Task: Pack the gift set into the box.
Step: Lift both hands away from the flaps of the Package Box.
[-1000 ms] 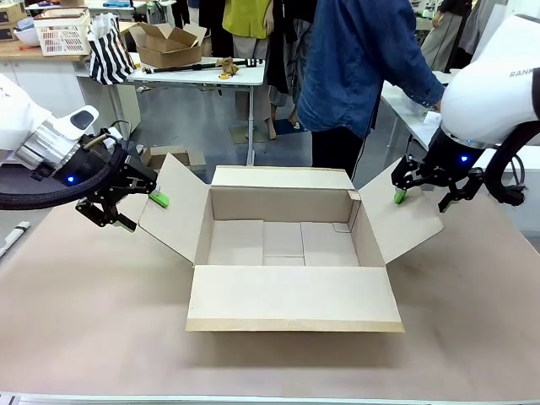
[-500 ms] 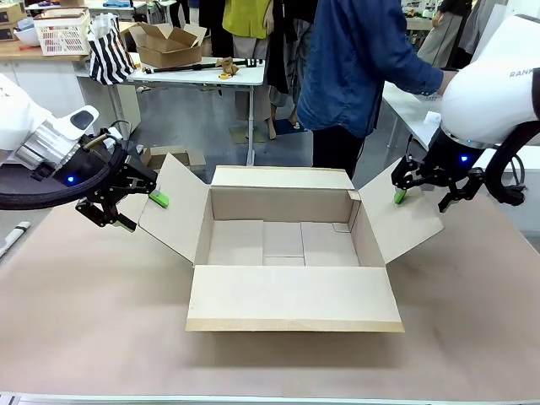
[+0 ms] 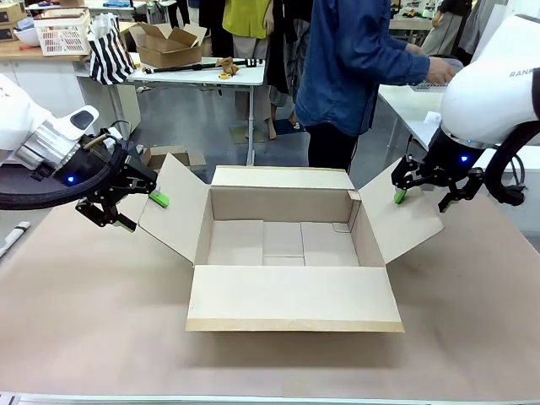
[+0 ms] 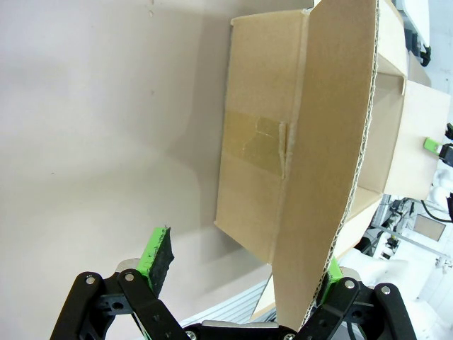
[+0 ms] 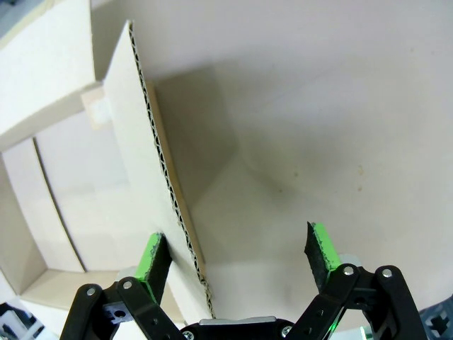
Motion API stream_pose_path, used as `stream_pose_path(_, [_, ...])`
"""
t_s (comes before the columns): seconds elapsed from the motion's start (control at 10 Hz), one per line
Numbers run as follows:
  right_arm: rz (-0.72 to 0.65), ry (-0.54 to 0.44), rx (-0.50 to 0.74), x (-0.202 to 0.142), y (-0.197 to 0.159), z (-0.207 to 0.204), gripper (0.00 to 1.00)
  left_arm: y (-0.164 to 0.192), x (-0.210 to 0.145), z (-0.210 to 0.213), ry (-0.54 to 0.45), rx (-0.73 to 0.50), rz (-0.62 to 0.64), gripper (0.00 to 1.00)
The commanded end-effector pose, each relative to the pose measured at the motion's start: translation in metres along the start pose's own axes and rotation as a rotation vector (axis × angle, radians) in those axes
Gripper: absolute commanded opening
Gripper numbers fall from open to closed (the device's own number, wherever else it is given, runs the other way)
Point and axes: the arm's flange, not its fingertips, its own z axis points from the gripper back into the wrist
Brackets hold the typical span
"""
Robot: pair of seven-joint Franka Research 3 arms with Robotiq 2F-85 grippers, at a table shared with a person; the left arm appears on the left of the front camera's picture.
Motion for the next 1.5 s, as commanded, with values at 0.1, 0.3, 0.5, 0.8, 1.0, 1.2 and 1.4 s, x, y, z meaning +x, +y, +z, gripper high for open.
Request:
stream_pose_path(0.1, [-0.019,-0.002,-0.016,0.0002,0.0011,0.0025,1.0,0.0003,-0.0016,0.0022,0.006,0.002,-0.004,1.0])
stream_pose_path(0.3, [-0.019,-0.002,-0.016,0.0002,0.0011,0.0025,1.0,0.0003,-0.0016,0.0022,0.006,0.002,-0.004,1.0])
stream_pose_path(0.5, [-0.019,-0.002,-0.016,0.0002,0.0011,0.0025,1.0,0.0003,-0.0016,0.0022,0.006,0.002,-0.004,1.0])
stream_pose_path(0.8, [-0.019,-0.002,-0.016,0.0002,0.0011,0.0025,1.0,0.0003,-0.0016,0.0022,0.006,0.002,-0.004,1.0])
stream_pose_path(1.0, [-0.019,-0.002,-0.016,0.0002,0.0011,0.0025,1.0,0.0003,-0.0016,0.0022,0.006,0.002,-0.004,1.0])
stream_pose_path(1.2, [-0.019,-0.002,-0.016,0.0002,0.0011,0.0025,1.0,0.0003,-0.0016,0.0022,0.006,0.002,-0.004,1.0])
stream_pose_path(1.4, [-0.019,-0.002,-0.016,0.0002,0.0011,0.0025,1.0,0.0003,-0.0016,0.0022,0.006,0.002,-0.004,1.0])
